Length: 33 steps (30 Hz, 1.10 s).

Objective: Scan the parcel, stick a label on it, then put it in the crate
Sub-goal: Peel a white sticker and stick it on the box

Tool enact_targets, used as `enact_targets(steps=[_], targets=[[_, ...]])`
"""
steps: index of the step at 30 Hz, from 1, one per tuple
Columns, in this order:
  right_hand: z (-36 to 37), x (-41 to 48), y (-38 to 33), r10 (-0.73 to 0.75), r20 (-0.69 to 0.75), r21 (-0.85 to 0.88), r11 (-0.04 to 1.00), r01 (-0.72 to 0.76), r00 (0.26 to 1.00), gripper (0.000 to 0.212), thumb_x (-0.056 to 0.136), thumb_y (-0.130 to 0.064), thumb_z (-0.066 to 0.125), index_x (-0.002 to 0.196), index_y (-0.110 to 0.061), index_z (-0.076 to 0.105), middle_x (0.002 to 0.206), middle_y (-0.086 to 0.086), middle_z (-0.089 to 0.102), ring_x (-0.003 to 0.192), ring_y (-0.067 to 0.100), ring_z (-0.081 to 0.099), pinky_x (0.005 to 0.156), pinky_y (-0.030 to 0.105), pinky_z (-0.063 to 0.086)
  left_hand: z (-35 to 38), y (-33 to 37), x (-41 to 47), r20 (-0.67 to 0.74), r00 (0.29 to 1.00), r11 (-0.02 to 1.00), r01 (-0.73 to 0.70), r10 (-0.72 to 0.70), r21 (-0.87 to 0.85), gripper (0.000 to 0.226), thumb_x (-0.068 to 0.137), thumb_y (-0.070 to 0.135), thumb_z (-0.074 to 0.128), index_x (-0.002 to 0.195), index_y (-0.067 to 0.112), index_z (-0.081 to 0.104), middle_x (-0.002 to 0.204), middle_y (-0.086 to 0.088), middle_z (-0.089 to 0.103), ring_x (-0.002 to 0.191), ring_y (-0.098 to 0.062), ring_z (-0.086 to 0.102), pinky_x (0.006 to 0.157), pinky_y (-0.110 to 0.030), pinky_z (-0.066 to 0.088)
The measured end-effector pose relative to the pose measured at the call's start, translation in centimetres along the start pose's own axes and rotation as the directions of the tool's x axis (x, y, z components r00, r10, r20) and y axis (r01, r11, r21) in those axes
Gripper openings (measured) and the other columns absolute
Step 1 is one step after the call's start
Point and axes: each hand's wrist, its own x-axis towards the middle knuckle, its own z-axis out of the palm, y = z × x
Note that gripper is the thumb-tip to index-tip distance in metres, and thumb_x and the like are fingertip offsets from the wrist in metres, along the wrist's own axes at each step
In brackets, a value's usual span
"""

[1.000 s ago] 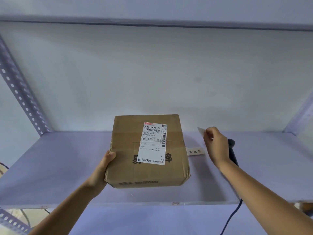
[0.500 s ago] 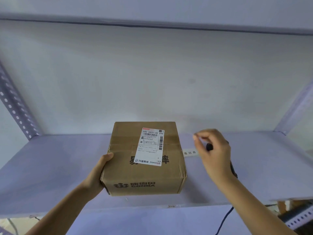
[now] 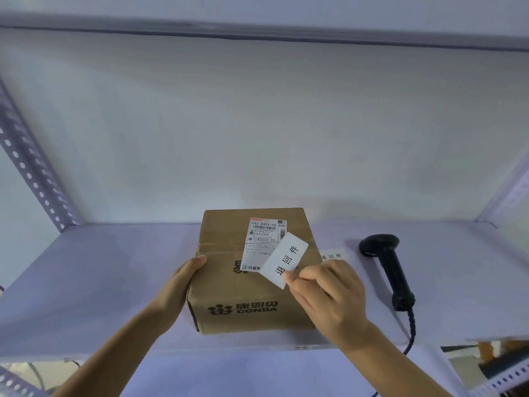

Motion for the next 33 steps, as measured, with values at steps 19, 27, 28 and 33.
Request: enact_targets(steps=[19, 27, 28, 33], targets=[[-0.4, 4.1, -4.3, 0.766, 0.482, 0.548, 0.114, -0.828, 0.425, 0.040, 0.074, -0.039, 0.073, 0.110, -0.042, 0.056, 0.100, -0.022, 0.062, 0.078, 0.007, 0.062, 0.068, 0.015, 0.049, 5.4, 7.5, -4.5, 0.107, 0.959, 0.823, -0.279, 0.261, 0.495, 0.029, 0.091, 0.017, 0.062, 0.064, 0.026, 0.067, 0.050, 0.012, 0.055, 0.043, 0.000, 0.041, 0.042, -0.010, 0.034], [-0.9, 6.7, -4.9, 0.570, 0.802, 0.500, -0.481, -0.720, 0.176, 0.030, 0.065, -0.021, 0.077, 0.091, -0.007, 0.075, 0.072, 0.009, 0.071, 0.053, 0.012, 0.063, 0.049, 0.022, 0.053, 5.7, 8.6, -5.0, 0.201, 0.943, 0.883, -0.323, 0.267, 0.341, 0.024, 0.086, 0.038, 0.059, 0.066, 0.028, 0.068, 0.061, 0.009, 0.055, 0.058, -0.005, 0.048, 0.053, -0.014, 0.040], [-1.0, 6.8, -4.8, 0.578, 0.800, 0.511, -0.516, -0.687, 0.161, 0.037, 0.064, -0.021, 0.077, 0.096, -0.003, 0.072, 0.072, 0.008, 0.070, 0.053, 0.011, 0.063, 0.050, 0.022, 0.054, 5.6, 8.4, -5.2, 0.215, 0.942, 0.917, -0.307, 0.256, 0.255, 0.023, 0.083, 0.039, 0.058, 0.071, 0.027, 0.071, 0.065, 0.008, 0.061, 0.063, -0.004, 0.054, 0.057, -0.014, 0.045], [-1.5, 7.2, -4.6, 0.550, 0.824, 0.497, -0.588, -0.638, 0.136, 0.034, 0.067, -0.020, 0.076, 0.096, -0.002, 0.071, 0.071, 0.009, 0.066, 0.051, 0.009, 0.061, 0.048, 0.019, 0.053, 5.8, 7.8, -5.8, 0.239, 0.934, 0.949, -0.298, 0.267, 0.100, 0.021, 0.079, 0.039, 0.068, 0.081, 0.019, 0.076, 0.071, 0.005, 0.069, 0.068, -0.005, 0.061, 0.059, -0.016, 0.050]])
